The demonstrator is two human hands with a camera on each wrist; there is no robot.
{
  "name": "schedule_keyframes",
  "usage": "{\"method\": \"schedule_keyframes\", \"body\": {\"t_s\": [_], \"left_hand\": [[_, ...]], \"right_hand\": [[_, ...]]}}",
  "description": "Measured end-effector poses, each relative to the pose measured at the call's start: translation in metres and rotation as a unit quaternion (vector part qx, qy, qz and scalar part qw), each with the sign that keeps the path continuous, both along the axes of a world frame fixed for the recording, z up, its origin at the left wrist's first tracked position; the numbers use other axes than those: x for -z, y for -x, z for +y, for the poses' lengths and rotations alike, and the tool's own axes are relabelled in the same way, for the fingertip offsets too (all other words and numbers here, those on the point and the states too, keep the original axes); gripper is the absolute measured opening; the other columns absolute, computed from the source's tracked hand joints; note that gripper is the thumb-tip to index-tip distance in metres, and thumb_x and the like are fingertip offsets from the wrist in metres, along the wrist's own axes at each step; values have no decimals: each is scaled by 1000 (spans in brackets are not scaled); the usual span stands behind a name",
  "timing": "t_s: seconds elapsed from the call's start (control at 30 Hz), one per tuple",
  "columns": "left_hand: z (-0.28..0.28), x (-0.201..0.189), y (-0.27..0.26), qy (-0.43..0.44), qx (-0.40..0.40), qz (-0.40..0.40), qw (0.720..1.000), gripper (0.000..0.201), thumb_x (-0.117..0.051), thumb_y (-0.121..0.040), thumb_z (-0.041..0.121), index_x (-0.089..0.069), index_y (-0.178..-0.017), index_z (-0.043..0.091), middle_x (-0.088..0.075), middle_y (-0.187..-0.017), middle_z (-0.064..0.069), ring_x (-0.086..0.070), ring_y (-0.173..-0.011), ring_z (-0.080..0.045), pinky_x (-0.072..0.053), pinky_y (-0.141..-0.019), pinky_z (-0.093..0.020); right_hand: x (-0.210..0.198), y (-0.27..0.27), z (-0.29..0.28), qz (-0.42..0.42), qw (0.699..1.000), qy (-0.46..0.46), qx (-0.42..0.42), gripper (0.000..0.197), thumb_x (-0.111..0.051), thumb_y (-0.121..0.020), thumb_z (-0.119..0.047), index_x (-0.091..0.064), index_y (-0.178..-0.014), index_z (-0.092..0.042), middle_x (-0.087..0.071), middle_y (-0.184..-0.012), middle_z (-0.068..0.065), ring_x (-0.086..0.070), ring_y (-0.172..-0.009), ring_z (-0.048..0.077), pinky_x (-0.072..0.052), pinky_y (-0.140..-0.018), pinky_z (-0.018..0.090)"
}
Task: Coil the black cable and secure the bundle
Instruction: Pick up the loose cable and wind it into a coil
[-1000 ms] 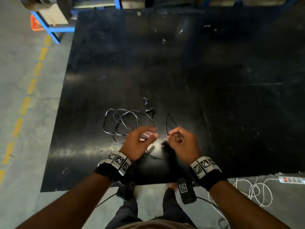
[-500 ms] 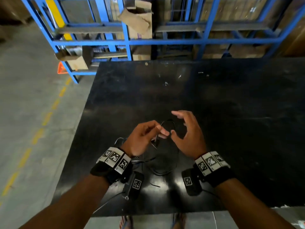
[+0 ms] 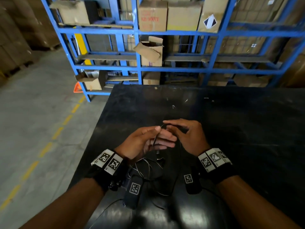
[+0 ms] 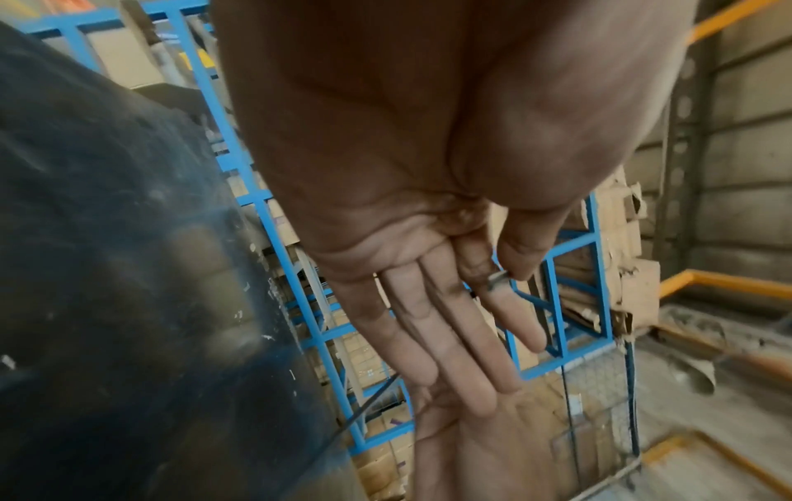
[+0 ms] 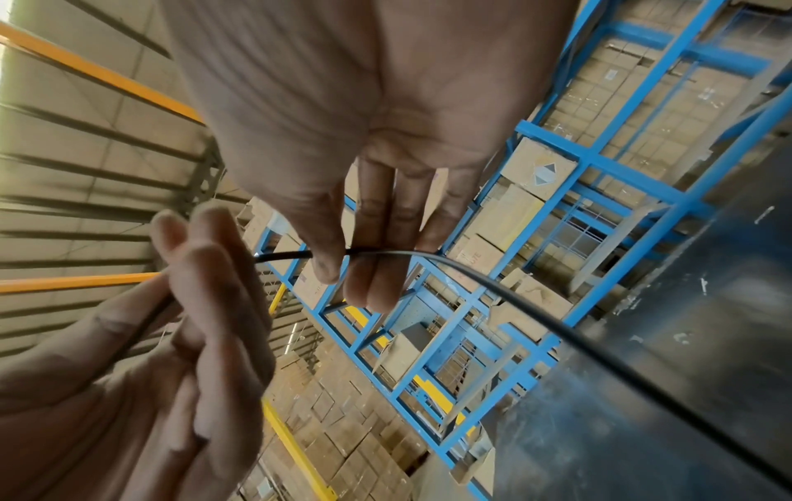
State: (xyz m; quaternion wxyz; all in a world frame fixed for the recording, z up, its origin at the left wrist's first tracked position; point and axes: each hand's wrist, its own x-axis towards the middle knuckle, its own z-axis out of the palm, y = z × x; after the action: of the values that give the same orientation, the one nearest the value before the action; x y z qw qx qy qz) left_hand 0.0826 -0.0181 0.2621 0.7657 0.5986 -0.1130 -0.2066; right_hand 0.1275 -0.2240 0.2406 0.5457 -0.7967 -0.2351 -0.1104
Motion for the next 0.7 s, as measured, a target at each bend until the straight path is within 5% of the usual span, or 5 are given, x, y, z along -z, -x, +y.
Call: {"method": "schedule_keyframes", "body": {"t_s": [0.1, 0.2, 0.33, 0.5, 0.7], "left_hand": [[3, -7, 3, 102, -2, 52, 993, 40, -44, -107, 29, -74, -119, 5, -73, -128, -22, -73, -118, -35, -57, -102, -56], [6, -17, 1, 180, -18, 69, 981, 37, -46, -106, 29, -75, -117, 10, -68, -138, -23, -65, -130, -41, -48, -104, -73], [19, -31, -12, 253, -38, 46, 966, 34, -48, -101, 33, -73, -117, 16, -61, -148, -21, -56, -140, -42, -42, -106, -76], [41, -49, -33, 268, -108, -4, 957, 36, -45, -100, 37, -77, -110, 26, -63, -147, -18, -58, -138, -40, -45, -100, -78], [59, -71, -46, 273, -193, -37, 942, 44, -35, -108, 37, -79, -108, 35, -62, -149, -15, -59, -136, -43, -37, -102, -85]], "right_hand": [[2, 3, 4, 59, 994, -81, -50, 25, -70, -91, -10, -78, -110, -25, -79, -105, -1, -76, -97, 16, -60, -89, 36], [6, 8, 8, 117, 980, -143, -66, 23, -65, -94, -3, -78, -104, -18, -77, -82, 5, -69, -69, 22, -57, -68, 32], [17, 21, 10, 191, 968, -164, -25, 21, -62, -97, -4, -77, -110, -13, -68, -64, 4, -53, -53, 11, -45, -55, 22], [32, 35, 3, 261, 946, -190, -28, 21, -64, -96, -8, -80, -107, -16, -55, -58, 2, -37, -46, 8, -27, -50, 24], [25, 54, -4, 248, 959, -129, -40, 21, -63, -97, -10, -80, -105, -16, -54, -57, 6, -40, -45, 5, -30, -43, 13]]}}
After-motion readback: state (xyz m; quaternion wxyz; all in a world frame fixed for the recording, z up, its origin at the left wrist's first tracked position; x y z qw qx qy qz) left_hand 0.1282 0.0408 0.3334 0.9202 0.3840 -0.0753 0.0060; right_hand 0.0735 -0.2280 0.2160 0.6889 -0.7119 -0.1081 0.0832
